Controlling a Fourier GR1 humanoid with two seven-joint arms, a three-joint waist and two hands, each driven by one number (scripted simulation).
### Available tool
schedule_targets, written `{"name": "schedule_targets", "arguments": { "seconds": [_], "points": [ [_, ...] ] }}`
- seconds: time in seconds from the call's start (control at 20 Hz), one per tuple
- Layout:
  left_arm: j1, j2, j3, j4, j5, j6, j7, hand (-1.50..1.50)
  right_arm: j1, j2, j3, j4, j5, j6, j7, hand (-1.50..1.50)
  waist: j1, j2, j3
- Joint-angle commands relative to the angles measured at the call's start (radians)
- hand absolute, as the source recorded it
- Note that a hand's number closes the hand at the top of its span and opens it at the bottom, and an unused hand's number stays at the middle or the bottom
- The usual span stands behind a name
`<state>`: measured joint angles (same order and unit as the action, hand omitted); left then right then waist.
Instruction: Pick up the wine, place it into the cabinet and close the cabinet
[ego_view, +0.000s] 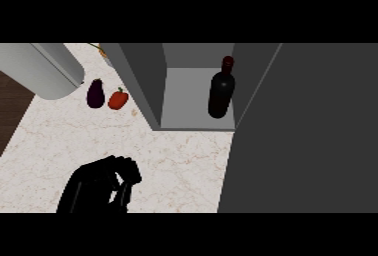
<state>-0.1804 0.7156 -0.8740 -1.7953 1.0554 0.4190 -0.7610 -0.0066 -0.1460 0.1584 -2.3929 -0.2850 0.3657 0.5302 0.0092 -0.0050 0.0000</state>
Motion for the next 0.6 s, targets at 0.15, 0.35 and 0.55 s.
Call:
{"name": "schedule_targets", "arguments": {
  "seconds": [0.15, 0.35, 0.55],
  "points": [
    [0.165, 0.192, 0.127, -0.053, 0.057, -0.168, -0.038, 1.5, -0.023, 0.056, 0.211, -0.116, -0.027, -0.034, 0.102, 1.5, 0.007, 0.0, -0.002],
    [0.251, 0.221, 0.175, -0.064, 0.068, -0.209, -0.09, -1.5, 0.007, 0.12, 0.439, -0.149, 0.069, -0.099, 0.17, 1.5, -0.002, -0.004, -0.002],
    [0.373, 0.305, 0.266, -0.123, 0.129, -0.277, -0.132, -1.5, -0.081, 0.145, 0.583, -0.123, 0.134, -0.211, 0.22, 1.5, 0.006, -0.006, -0.002]
  ]
}}
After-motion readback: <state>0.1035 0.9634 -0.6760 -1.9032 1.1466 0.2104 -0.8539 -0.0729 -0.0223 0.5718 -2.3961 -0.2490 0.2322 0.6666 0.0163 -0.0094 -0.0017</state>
